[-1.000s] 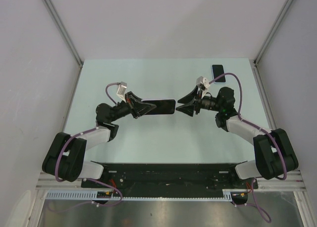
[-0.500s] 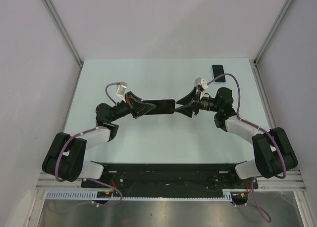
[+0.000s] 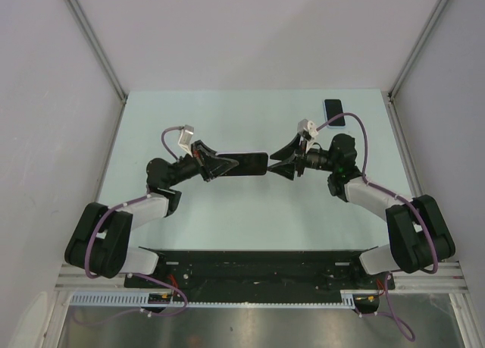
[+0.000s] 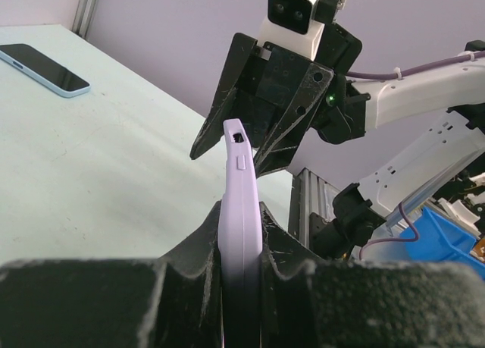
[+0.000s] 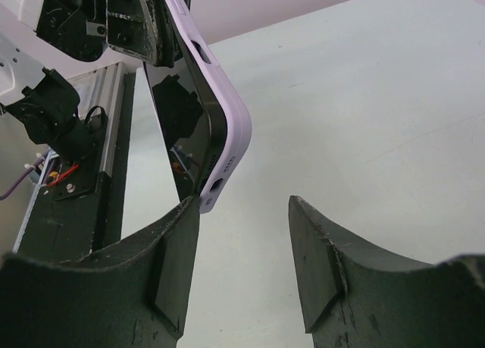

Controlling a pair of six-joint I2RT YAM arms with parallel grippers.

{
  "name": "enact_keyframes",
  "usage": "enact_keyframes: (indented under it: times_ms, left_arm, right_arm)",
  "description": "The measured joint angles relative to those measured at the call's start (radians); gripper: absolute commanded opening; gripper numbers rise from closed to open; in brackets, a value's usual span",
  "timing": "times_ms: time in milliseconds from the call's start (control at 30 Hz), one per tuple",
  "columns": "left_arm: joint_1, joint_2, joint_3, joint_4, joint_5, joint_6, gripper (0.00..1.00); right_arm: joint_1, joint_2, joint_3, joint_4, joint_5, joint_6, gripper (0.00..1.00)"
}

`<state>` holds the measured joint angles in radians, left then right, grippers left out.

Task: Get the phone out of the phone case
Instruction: Remove the phone case from the phone.

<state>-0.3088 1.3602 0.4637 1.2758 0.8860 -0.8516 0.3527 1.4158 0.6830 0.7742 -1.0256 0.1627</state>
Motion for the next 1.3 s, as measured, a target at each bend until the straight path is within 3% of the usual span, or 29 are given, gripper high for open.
enact_keyframes:
  times_ms: [867,1033,1300]
  left_arm:
    - [0.018,0.027,0.0,-0.035,-0.06,-0.003,0.0]
    - [-0.022,0.027,0.0,-0.019,0.017,-0.037,0.0]
    - [-0.031,0.027,0.0,-0.017,0.054,-0.049,0.0]
  right_arm:
    - [0.068,0.03,-0.002,-0.022,0.312,-0.05,0.54]
    - [0.082,0.045,-0.002,-0.021,0.381,-0.053,0.55]
    - [0.083,0.05,-0.002,-0.001,0.346,-0.025,0.55]
